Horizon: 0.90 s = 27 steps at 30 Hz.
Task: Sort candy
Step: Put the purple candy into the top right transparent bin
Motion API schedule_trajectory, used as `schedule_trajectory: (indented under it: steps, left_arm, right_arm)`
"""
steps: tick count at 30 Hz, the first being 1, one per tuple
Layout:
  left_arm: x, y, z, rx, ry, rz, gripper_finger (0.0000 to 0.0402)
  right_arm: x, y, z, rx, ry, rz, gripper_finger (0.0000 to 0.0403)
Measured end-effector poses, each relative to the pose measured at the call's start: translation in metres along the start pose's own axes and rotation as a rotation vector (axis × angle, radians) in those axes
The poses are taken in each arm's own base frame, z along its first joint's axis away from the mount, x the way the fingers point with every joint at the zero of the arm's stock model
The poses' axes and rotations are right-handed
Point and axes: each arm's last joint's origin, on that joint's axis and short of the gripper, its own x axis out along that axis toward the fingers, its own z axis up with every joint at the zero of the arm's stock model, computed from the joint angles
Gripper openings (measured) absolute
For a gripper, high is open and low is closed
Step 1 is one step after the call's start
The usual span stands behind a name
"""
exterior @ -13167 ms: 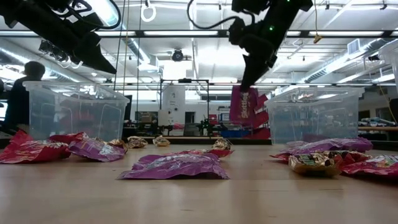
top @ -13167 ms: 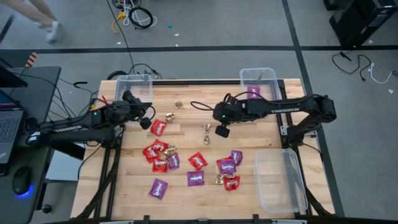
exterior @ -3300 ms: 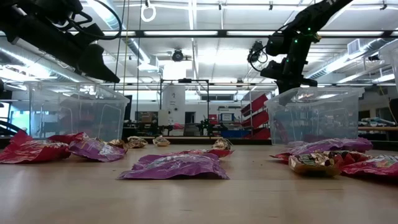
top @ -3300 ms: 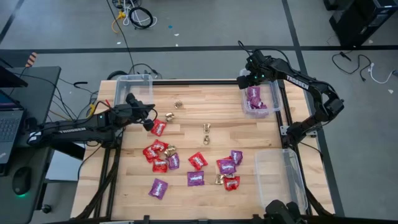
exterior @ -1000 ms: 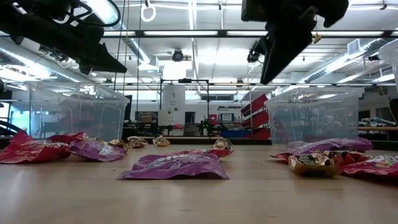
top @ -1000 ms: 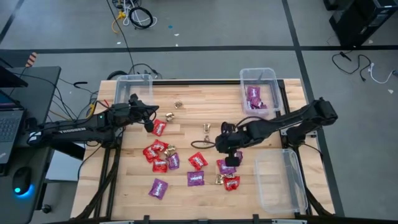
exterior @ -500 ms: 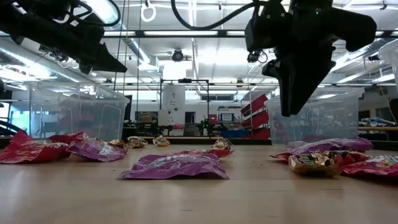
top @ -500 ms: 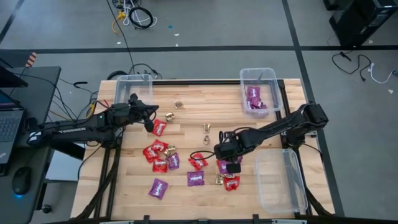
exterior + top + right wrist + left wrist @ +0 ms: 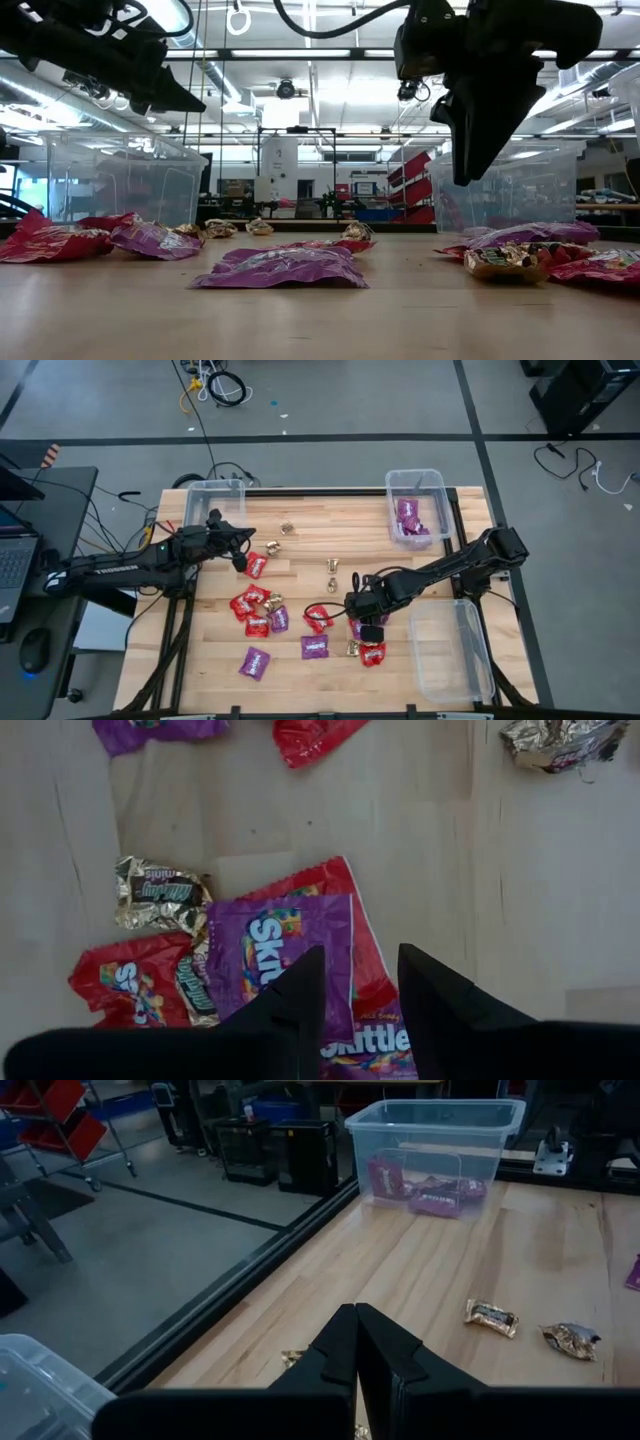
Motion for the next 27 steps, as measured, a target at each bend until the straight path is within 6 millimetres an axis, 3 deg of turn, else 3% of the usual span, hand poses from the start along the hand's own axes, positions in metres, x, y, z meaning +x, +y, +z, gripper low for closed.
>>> schedule_trajectory:
  steps: [14,27]
  left_arm:
    - [0.000,0.000,-0.001,0.004,0.013,0.000,0.0009]
    - [0.000,0.000,-0.002,0.003,0.020,0.001,0.0009]
  right_arm:
    - [0.004,0.005,0.002,-0.037,-0.097,-0.051,0.0114]
    - [0.027,0.000,-0.020,0.063,-0.038,-0.062,0.0117]
